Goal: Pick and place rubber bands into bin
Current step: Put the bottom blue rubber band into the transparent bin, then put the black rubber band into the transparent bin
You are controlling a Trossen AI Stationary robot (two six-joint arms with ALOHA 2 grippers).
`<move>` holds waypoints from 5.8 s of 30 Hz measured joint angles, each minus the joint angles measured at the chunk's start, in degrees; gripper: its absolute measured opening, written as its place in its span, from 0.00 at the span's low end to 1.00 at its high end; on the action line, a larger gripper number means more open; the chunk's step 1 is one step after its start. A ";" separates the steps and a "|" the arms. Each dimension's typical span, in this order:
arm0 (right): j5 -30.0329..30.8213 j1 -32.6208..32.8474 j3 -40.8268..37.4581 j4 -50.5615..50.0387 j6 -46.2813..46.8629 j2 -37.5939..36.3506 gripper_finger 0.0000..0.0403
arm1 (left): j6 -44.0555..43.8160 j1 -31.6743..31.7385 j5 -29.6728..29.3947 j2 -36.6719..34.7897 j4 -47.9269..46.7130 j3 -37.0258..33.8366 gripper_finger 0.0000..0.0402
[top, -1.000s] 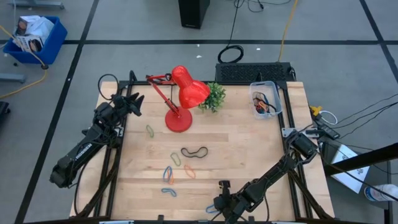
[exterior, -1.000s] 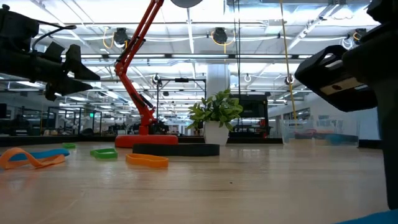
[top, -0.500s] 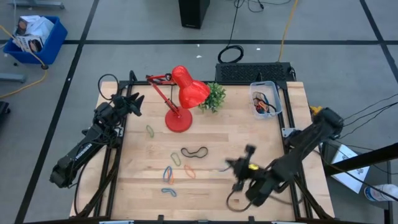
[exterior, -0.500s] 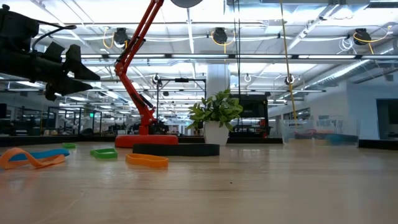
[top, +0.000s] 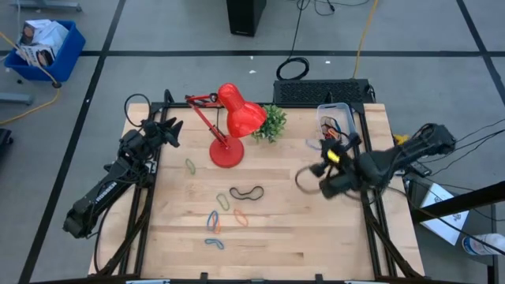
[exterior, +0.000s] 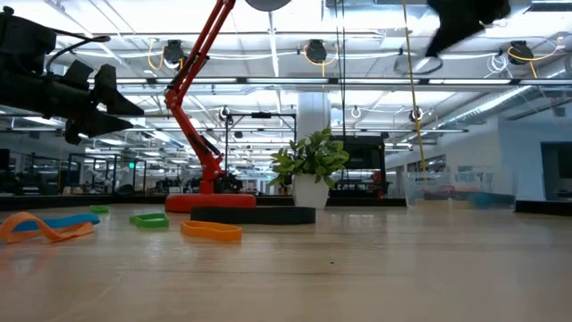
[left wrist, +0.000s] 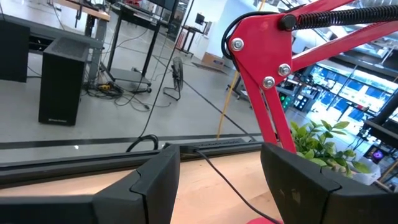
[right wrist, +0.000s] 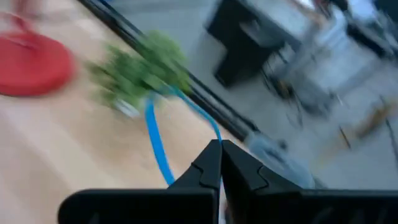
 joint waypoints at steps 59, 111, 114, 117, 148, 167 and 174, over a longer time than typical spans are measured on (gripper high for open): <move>-36.81 -56.09 -29.01 34.73 -23.91 -10.20 0.00 | 1.32 0.00 -0.09 0.00 0.02 0.00 0.57; -66.50 -26.46 -29.71 87.54 -56.80 -9.85 0.33 | -2.36 0.01 -1.55 -0.01 0.09 -0.01 0.57; -66.64 -24.02 -29.66 94.10 -60.00 -6.48 0.33 | -2.22 0.01 -1.55 -0.01 0.07 -0.01 0.57; -66.61 -22.44 -29.66 98.97 -62.70 -1.82 0.33 | -2.20 0.02 -1.55 -0.02 0.04 -0.01 0.57; -68.23 -20.25 -14.32 92.76 -61.80 31.70 0.26 | -0.49 0.01 -1.57 -0.01 -0.02 0.00 0.57; -66.27 -19.55 -14.36 94.92 -59.68 36.22 0.26 | -0.52 0.00 -1.60 0.00 -0.02 -0.01 0.57; -65.21 -19.55 -14.39 94.88 -58.42 36.25 0.26 | -0.58 0.02 -1.60 0.00 -0.02 -0.01 0.57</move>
